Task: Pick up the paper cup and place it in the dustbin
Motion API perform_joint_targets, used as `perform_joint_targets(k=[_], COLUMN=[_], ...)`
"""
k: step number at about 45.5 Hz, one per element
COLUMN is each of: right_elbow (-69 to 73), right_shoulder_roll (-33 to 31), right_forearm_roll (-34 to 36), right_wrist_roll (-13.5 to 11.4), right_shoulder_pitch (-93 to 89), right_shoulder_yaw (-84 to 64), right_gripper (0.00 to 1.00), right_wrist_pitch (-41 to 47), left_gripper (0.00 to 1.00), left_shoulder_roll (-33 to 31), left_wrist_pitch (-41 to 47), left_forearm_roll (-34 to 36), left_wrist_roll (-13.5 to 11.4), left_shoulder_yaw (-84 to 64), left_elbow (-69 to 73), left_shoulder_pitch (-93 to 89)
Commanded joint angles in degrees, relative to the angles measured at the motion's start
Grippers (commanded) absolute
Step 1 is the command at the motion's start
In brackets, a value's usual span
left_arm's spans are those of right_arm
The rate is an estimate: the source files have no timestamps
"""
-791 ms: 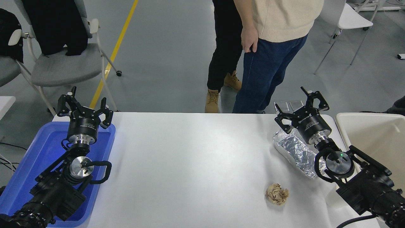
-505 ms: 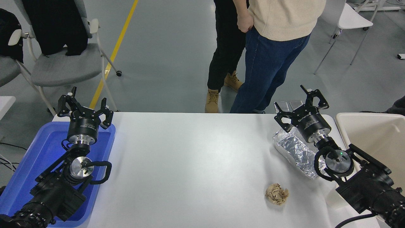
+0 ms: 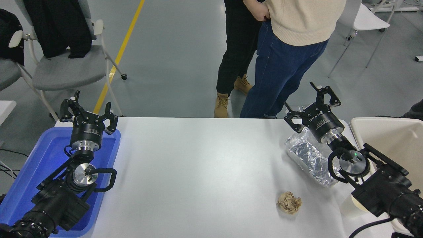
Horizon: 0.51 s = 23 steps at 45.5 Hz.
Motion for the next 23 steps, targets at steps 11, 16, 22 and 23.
perform_joint_targets(k=[11,16,22,23], right_elbow=[9.56,11.58,17.47,18.7], right_shoulder_roll=[-15.32,-15.33,-15.15,-15.15], right_forearm_roll=[-11.03,-11.21,-14.45,-15.42], right_wrist_roll=[-1.23,-1.15,-1.06,-1.06], right_shoulder_pitch=[29.08,39.37,48.33,49.82], right_shoulder_yaw=[-40.55,-57.34,-69.74,-71.5], right_gripper=[1.0,1.0,1.0,1.0], right_wrist_pitch=[-1.64,-1.38,-1.38,-1.29], left_gripper=[0.99,0.99,0.99,0.99], left_shoulder_roll=[0.0,0.0,0.0,0.0], left_wrist_pitch=[0.0,0.0,0.0,0.0], left_forearm_roll=[-0.01,-0.01,0.08,0.08], left_wrist_roll=[-0.01,-0.1,-0.01,-0.01], left_shoulder_yaw=[0.0,0.09,0.09,0.09], left_elbow=[0.0,-0.09,0.0,-0.09], left_shoulder_pitch=[0.01,0.01,0.01,0.01])
